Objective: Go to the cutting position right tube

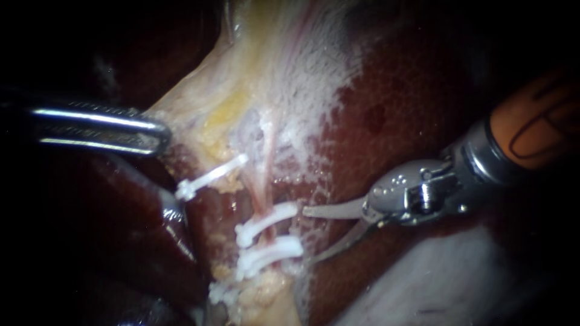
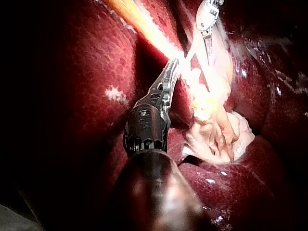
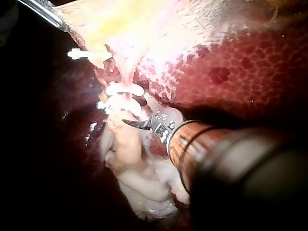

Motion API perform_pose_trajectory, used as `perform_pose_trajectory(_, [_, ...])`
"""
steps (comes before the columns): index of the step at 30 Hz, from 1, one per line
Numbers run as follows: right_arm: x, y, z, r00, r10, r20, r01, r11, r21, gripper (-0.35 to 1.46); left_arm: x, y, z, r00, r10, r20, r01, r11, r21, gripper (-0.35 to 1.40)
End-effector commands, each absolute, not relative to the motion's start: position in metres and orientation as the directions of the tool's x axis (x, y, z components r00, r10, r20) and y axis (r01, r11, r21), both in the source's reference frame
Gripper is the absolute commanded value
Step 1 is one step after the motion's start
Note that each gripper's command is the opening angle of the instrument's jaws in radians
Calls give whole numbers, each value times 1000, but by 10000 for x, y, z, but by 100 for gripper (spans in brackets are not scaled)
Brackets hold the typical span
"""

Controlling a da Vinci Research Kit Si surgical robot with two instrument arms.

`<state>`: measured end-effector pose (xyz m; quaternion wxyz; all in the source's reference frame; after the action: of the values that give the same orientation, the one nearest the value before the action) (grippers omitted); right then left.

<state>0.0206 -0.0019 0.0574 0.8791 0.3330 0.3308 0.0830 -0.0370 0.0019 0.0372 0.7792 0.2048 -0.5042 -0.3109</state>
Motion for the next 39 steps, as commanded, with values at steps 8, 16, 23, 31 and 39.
perform_pose_trajectory(8, [220,-20,585,783,371,-499,82,734,674,50,-370,18,371,298,-691,659,279,723,632,-35])
perform_pose_trajectory(16, [235,-19,587,763,411,-498,72,713,698,36,-372,17,369,298,-691,658,281,722,632,-35])
perform_pose_trajectory(23, [245,-21,590,759,426,-493,72,697,713,23,-373,17,369,297,-692,658,282,722,631,-35])
perform_pose_trajectory(31, [254,-22,595,746,445,-496,69,689,721,21,-375,16,367,297,-692,658,284,722,631,-35])
perform_pose_trajectory(39, [259,-22,596,736,457,-500,70,683,727,21,-376,16,367,297,-692,658,285,722,631,-35])
